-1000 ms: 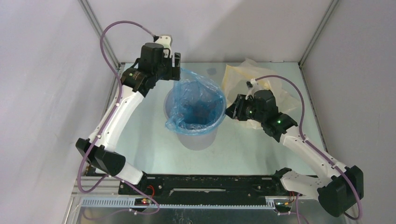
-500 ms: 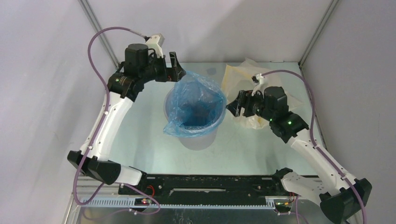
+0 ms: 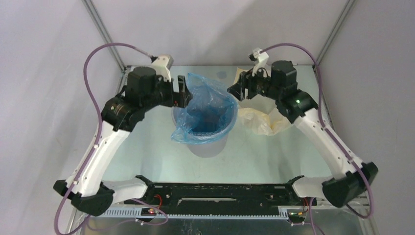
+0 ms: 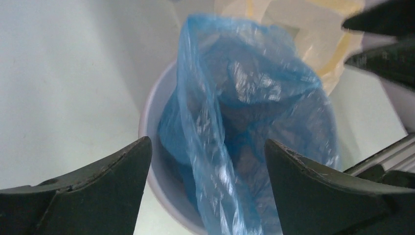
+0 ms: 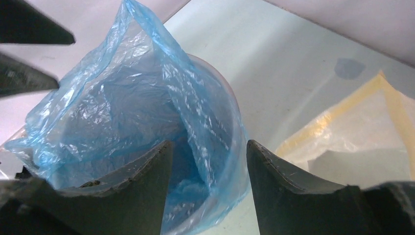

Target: Put the trash bags into the trash bin

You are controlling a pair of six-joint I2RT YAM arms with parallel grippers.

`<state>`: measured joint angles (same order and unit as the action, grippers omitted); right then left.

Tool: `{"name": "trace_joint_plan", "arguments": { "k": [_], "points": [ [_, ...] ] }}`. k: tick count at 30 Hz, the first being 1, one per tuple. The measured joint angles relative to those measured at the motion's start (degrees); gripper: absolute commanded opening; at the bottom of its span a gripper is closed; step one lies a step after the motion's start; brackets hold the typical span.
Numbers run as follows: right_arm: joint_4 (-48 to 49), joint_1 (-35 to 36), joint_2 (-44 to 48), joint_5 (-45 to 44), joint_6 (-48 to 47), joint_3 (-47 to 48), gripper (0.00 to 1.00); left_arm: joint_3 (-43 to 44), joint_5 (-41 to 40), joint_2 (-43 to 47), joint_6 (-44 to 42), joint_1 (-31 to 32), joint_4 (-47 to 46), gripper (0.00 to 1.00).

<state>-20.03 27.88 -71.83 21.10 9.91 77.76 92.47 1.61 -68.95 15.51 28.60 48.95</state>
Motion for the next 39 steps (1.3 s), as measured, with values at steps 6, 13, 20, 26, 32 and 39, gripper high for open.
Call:
{"name": "trace_joint_plan", "arguments": {
  "k": [6, 13, 20, 26, 32, 39],
  "points": [
    [-3.17, -0.28, -10.69, 8.96, -4.94, 9.77, 0.66, -6.78, -10.34, 6.82, 0.2, 6.82, 2.93, 0.92],
    [-5.31, -0.37, -18.23, 17.7, -10.51, 18.82, 0.74, -8.52, -17.57, 9.07, 1.16, 14.32, 5.42, 0.93],
    [-6.51, -0.35, -25.62, 23.91, -12.2, 27.85, 0.59, -10.88, -20.33, 8.98, 2.62, 15.72, 5.88, 0.84],
    [-7.82, 0.96, -28.5, 25.24, -13.14, 31.12, 0.58, -10.71, -22.01, 8.02, 3.21, 15.72, 6.14, 0.65],
    [-9.99, 3.26, -31.3, 23.67, -15.08, 35.26, 0.31, -10.71, -24.61, 7.21, 3.61, 15.76, 7.43, 0.56],
    [-11.13, 3.96, -33.29, 20.39, -14.88, 37.29, 0.01, -10.73, -25.42, 8.83, 3.56, 14.73, 7.28, 0.37]
  ]
}}
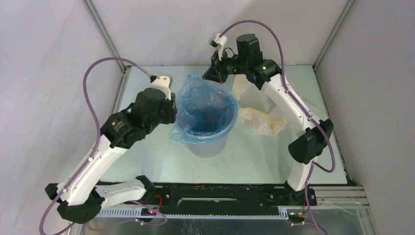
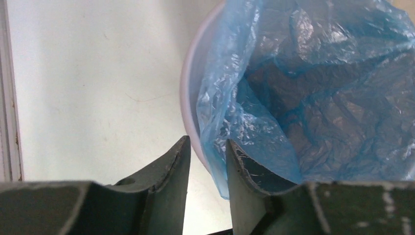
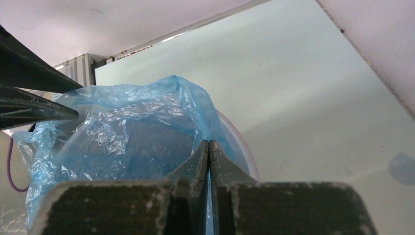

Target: Put the trash bags into the trash bin

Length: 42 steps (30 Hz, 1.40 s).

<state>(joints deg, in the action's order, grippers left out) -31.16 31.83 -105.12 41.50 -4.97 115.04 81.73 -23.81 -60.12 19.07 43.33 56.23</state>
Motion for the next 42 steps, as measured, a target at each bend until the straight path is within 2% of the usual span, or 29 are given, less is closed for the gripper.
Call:
{"name": "trace_joint_plan", "arguments": {
  "k": [9, 17, 26, 42],
  "points": [
    [0.48, -0.79, -0.22, -3.8, 1.9, 0.02, 0.0, -3.21, 3.19, 2.58, -0.11, -7.89, -1.9, 0.01],
    [2.78, -1.92, -1.68, -4.5, 4.31, 0.44, 0.0, -6.29, 8.22, 2.69, -0.24, -12.48, -5.03, 0.0],
    [4.09, -2.58, -7.32, -4.92, 6.91, 4.22, 0.0, -8.63, 13.51, 0.98, -0.5, -18.23, -10.47, 0.0],
    [2.99, -4.17, -15.32, -3.17, 7.89, 5.4, 0.0, -18.32, 19.45, -1.53, 0.09, -22.62, -16.06, 0.0]
  ]
}}
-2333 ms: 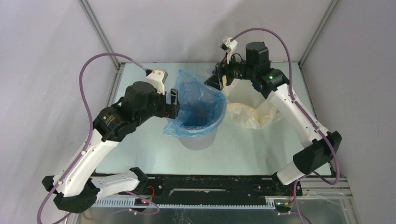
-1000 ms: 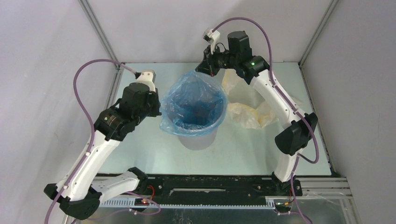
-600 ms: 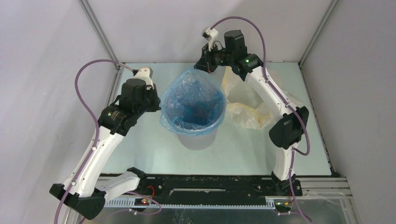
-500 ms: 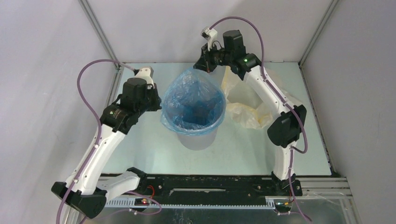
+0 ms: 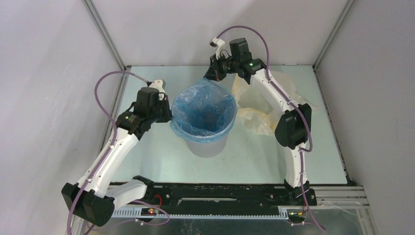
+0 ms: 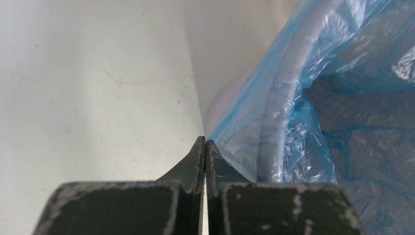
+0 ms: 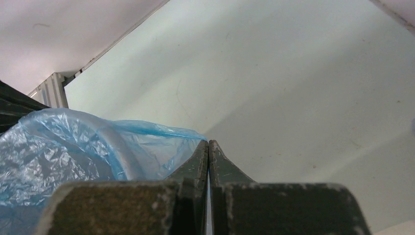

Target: Put the trash bags into the trash bin

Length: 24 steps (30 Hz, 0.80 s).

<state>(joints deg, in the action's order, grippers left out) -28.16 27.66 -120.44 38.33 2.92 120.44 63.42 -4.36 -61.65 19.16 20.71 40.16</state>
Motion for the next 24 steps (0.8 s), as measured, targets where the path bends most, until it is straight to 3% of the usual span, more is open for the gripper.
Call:
{"name": "trace_joint_plan", "arguments": {
  "k": [10, 24],
  "points": [
    [3.67, -0.26, -0.04, 2.05, 2.67, -8.41, 0.0, -12.13, 3.74, 5.38, 5.44, -0.17, -7.65, 0.0],
    [7.58, -1.51, 1.22, 2.38, 6.64, -15.5, 0.0, -15.82, 3.02, 9.44, 7.8, -0.31, -12.72, 0.02]
  ]
}}
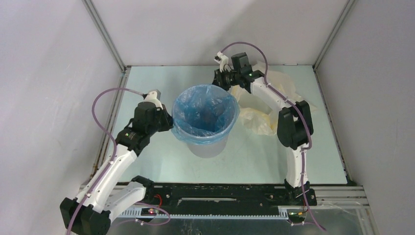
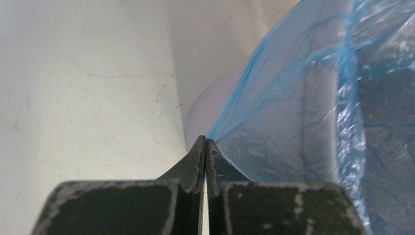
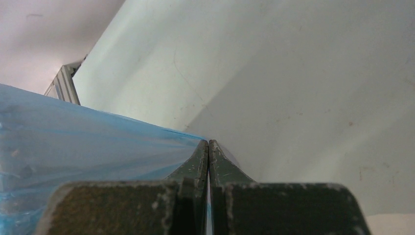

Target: Put the trash bags into the trash bin

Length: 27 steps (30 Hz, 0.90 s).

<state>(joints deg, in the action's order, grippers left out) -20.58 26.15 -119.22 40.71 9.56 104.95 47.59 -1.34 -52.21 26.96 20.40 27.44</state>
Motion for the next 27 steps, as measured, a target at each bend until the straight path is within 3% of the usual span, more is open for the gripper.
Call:
{"name": "trace_joint_plan", "arguments": {
  "k": [9, 14, 20, 23, 27],
  "points": [
    [0.63, 0.13, 0.33, -1.2, 0.96, -4.48, 0.01, -4.59, -0.11, 3.41, 0.42, -0.59, -1.7, 0.04],
    [-1.38, 0.11, 2.84, -7.23, 0.26, -4.52, 0.25, -5.7, -0.44, 5.51, 1.75, -0.81, -2.08, 0.27],
    [-4.85, -0.31, 11.58, -19.52, -0.13, -4.83, 0.45, -6.69, -1.88, 12.22, 3.06, -1.66, -1.33, 0.32],
    [-6.71, -0.42, 17.2, -25.59, 0.13, -4.98, 0.49, -5.84, -2.47, 14.45, 2.95, -1.97, 1.01, 0.41],
    [-6.54, -0.57, 25.83, -30.34, 1.46, -10.32, 0.59, -4.39, -2.58, 16.17, 2.99, -2.08, 4.46, 0.42]
  ]
}}
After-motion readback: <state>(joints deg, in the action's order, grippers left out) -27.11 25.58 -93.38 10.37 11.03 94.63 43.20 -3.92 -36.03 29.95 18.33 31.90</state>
